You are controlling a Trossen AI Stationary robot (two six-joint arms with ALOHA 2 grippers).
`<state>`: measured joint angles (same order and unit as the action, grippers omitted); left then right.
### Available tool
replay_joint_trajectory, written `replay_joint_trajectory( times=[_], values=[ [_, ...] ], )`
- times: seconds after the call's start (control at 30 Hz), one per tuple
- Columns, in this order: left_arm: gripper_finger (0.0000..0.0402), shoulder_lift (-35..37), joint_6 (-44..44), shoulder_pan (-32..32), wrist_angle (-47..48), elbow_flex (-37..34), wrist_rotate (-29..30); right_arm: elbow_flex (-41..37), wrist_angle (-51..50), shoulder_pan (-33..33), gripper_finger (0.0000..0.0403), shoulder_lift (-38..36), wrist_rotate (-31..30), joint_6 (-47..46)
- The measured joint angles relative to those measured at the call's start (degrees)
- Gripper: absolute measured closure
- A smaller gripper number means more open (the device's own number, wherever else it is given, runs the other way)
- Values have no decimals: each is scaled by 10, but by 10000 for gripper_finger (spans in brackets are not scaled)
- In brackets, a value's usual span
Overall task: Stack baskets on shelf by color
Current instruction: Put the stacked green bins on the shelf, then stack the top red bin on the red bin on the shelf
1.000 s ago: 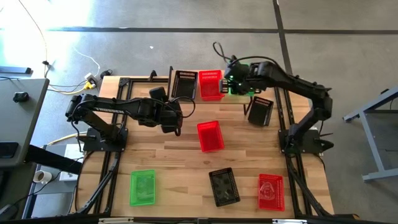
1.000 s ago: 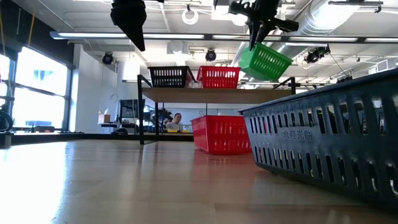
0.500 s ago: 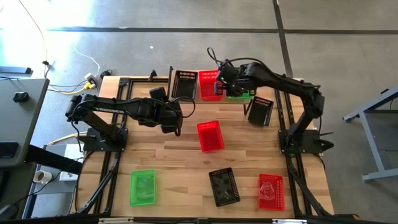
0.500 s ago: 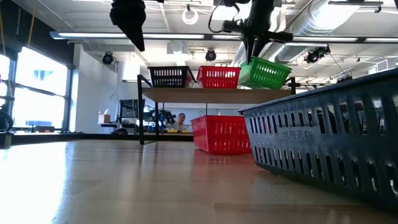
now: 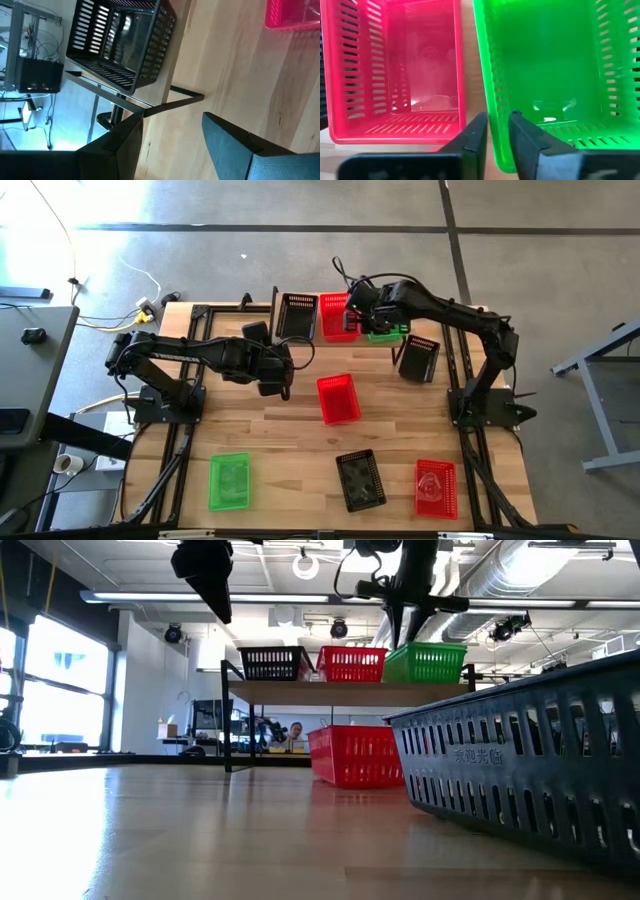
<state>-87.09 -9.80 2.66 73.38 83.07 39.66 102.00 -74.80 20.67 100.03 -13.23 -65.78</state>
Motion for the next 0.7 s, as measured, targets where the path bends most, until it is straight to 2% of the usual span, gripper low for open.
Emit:
replay_joint_trajectory(
  times=[0.23, 0.7],
  values=[
    [206, 0, 0, 0, 0, 0, 0, 0, 0, 0, 298, 0, 0, 1],
    [206, 0, 0, 0, 0, 0, 0, 0, 1, -3, 295, -54, -4, 28]
  ],
)
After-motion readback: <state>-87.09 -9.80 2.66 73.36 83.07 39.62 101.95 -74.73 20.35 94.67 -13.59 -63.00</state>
